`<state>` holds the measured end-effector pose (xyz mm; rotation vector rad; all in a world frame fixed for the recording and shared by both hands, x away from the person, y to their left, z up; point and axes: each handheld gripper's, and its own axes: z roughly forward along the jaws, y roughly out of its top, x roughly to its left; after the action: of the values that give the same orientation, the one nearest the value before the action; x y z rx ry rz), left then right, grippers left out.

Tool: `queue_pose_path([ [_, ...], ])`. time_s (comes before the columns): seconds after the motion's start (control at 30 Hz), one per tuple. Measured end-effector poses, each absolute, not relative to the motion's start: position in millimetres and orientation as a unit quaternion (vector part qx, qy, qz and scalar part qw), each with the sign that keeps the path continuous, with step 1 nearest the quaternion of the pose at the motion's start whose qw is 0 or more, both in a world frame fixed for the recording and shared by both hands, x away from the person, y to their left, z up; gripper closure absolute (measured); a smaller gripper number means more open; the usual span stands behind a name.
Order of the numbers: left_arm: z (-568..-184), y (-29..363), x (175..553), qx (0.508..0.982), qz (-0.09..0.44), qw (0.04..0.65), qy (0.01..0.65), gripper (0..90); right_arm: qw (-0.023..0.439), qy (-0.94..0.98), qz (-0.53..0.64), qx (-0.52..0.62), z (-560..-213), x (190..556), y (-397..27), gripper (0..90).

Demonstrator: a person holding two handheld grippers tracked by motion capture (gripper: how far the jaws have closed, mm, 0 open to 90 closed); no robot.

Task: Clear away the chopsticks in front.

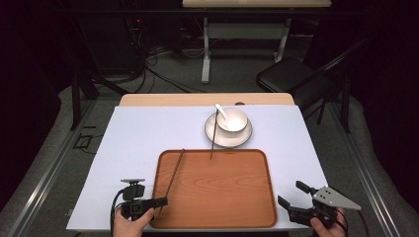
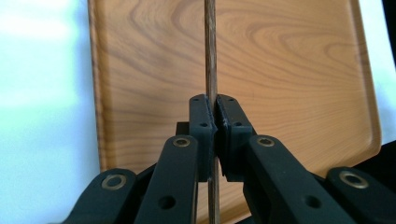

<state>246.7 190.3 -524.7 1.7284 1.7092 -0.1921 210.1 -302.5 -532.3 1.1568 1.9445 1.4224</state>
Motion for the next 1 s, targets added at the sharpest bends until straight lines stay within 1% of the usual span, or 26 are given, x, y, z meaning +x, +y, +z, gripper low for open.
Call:
queue_pose_path([
  [0.17,-528,187,251,0.674,-0.083,0.326,0.658,85.3,0.229,0.706,0.519,0.424,-532,211,-303,14.9],
  [0.3,-529,183,253,0.676,-0.088,0.322,0.657,85.2,0.229,0.705,0.520,0.424,-532,211,-303,14.9],
  [0.7,-533,172,255,0.697,-0.080,0.285,0.653,83.9,0.230,0.704,0.522,0.423,-532,210,-304,14.9],
  [1.0,-534,167,256,0.704,-0.078,0.282,0.647,84.3,0.230,0.704,0.522,0.423,-532,210,-304,14.9],
])
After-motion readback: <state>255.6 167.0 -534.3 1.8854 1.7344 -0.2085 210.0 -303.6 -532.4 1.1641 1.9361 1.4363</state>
